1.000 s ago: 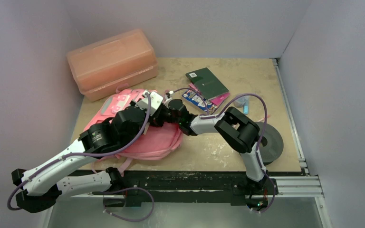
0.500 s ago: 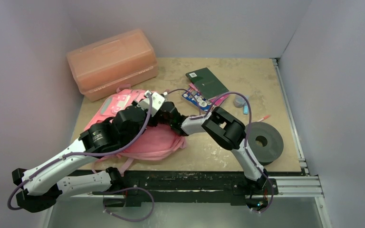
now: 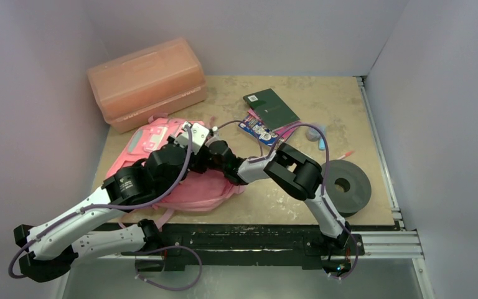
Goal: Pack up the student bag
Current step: Place the book in the student bag.
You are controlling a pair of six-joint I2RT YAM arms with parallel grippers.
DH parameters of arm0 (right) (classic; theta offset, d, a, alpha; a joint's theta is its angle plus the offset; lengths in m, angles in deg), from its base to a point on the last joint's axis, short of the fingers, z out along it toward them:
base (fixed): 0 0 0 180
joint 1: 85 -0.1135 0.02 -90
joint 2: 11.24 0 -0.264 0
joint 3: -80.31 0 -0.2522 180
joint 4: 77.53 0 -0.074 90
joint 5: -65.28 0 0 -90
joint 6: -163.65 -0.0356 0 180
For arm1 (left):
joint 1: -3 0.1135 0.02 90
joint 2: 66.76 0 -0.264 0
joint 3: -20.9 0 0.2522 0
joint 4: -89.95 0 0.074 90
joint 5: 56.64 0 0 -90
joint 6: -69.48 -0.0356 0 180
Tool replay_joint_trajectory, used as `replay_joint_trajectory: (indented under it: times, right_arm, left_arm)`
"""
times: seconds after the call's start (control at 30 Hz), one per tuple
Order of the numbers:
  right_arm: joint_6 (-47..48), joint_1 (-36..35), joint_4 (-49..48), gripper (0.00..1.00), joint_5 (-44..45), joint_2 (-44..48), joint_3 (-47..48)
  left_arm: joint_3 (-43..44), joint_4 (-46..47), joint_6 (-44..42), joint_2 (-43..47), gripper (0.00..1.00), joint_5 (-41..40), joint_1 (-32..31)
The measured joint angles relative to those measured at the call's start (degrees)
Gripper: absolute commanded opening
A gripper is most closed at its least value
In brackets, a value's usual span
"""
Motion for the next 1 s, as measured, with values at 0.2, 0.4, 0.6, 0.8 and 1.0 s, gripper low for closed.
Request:
replay_joint_trajectory:
  times: [0.2,0.4,0.6,0.8,1.0]
  right_arm:
    - [-0.7,1.1,-6.7,0.46,-1.8,1.6,-6.0]
    - [-2.5,1.9,-10.0,0.00,-4.5,1.6,-7.4]
    - [-6.7,2.6,-12.8,0.00,-10.0,0.9,-7.3]
    - [-7.1,2.3,-10.1,0.15,-13.5,-2.2,-0.8]
    - [-2.3,2.3,-2.4,0.51,-12.2,-6.0,6.1]
  left_arm:
    - [-1.7,1.9,0.7,1.6,0.00,-0.5,0.0]
    - [-1.8,2.5,0.7,1.7,0.00,-0.5,0.0]
    - [-2.8,4.0,-0.5,1.8,0.00,-0.5,0.0]
    - [-3.3,5.3,-1.4,1.6,0.00,-0.4,0.0]
    - [-3.5,5.4,-2.2,0.2,0.00,-0.8,0.0]
